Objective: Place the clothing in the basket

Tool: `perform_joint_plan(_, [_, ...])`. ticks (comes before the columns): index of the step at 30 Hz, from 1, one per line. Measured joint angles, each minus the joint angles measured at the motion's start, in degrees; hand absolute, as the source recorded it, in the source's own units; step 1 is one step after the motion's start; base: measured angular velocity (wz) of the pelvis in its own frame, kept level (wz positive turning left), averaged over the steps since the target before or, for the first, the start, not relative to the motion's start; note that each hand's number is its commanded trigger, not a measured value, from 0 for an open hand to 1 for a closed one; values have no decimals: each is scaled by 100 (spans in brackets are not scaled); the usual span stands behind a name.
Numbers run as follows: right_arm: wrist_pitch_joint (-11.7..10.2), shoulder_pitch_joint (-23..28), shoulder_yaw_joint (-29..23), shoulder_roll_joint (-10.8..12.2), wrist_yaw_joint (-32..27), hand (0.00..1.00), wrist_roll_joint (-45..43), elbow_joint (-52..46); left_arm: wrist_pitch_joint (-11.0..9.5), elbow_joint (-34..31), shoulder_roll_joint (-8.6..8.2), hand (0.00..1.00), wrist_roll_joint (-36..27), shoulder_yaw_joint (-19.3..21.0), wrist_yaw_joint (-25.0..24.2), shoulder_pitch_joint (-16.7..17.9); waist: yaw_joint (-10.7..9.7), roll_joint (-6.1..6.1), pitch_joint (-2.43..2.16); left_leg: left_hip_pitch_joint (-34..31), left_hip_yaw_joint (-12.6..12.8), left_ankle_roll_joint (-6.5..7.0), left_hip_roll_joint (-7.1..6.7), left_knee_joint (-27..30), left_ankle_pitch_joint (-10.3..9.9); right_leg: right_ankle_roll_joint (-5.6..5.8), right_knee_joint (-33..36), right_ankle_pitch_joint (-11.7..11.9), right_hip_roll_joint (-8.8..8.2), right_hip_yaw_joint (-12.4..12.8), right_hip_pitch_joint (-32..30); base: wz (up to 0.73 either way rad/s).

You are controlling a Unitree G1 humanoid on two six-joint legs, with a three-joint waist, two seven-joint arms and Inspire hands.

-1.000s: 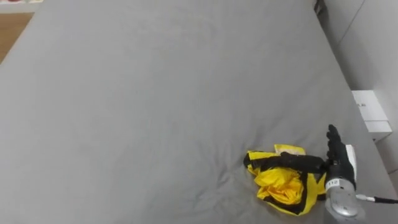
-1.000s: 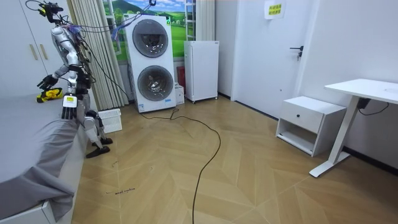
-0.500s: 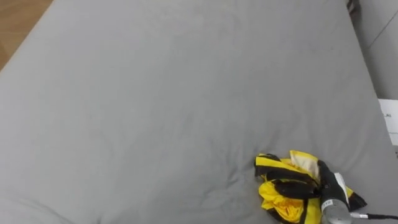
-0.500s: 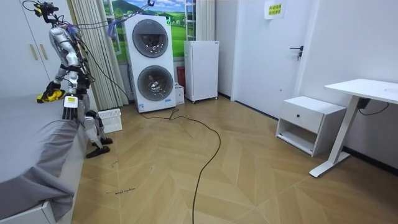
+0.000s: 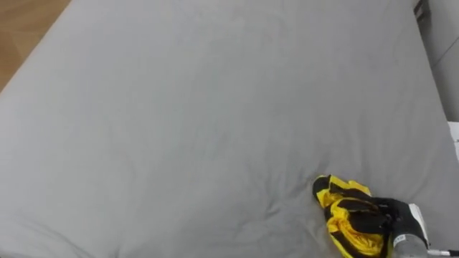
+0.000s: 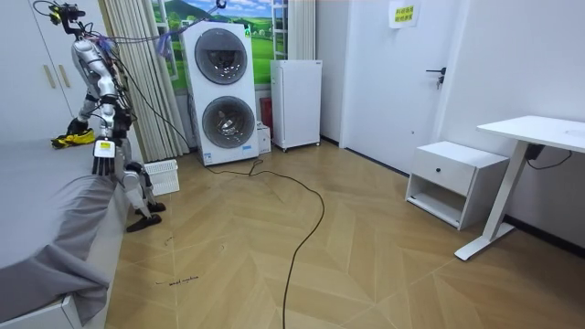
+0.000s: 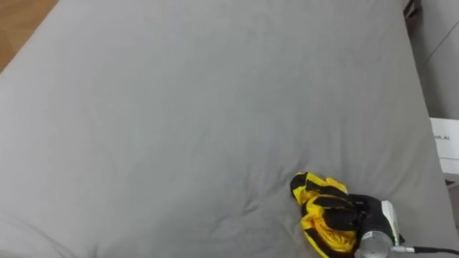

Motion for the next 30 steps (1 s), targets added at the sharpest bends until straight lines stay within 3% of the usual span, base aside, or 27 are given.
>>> perform_joint_plan(5, [37,3,15,-75,-97,100,90,-16,89,-59,17,0,1,1,56,-7,28,-32,14,113,54,-6,2,-140,4,2,-14,-2,14,51,59,-5])
perform_joint_plan(9, [69,58,7,19,-179,100,172,-94,110,-43,20,0,6,4,251,5,-12,-113,12,265,173,-7,4,-210,4,9,-80,-5,19,91,169,-5])
perform_joint_plan(10, [69,71,-33,61,-216,100,180,-93,110,-22,21,0,2,6,329,21,-17,-157,8,323,184,-7,1,-218,4,14,-90,-9,21,132,221,-11])
perform_joint_plan(11, [70,80,-56,79,-209,100,213,-95,106,-2,21,0,-4,10,394,10,-14,-228,35,405,216,-7,0,-235,4,23,-89,-14,21,185,252,-13])
perform_joint_plan(19, [100,540,-536,86,71,100,209,-1001,221,48,20,0,168,365,451,67,-99,-328,23,743,332,-6,4,-270,4,44,-48,-33,43,561,448,-13])
perform_joint_plan(24, [163,682,-898,113,293,100,248,-1446,347,51,19,0,398,771,462,146,-286,-354,35,902,430,-5,6,-297,4,57,27,-30,45,770,500,-14])
perform_joint_plan(25, [197,750,-1056,117,323,100,246,-1520,392,51,19,0,408,874,508,185,-392,-384,27,950,467,-5,2,-304,4,60,41,-31,48,853,522,-19])
perform_joint_plan(30, [232,1195,-1994,106,334,100,242,-1846,499,130,63,0,631,1266,594,323,-695,-474,74,1110,661,-4,46,-340,2,83,134,-22,87,1189,506,-33])
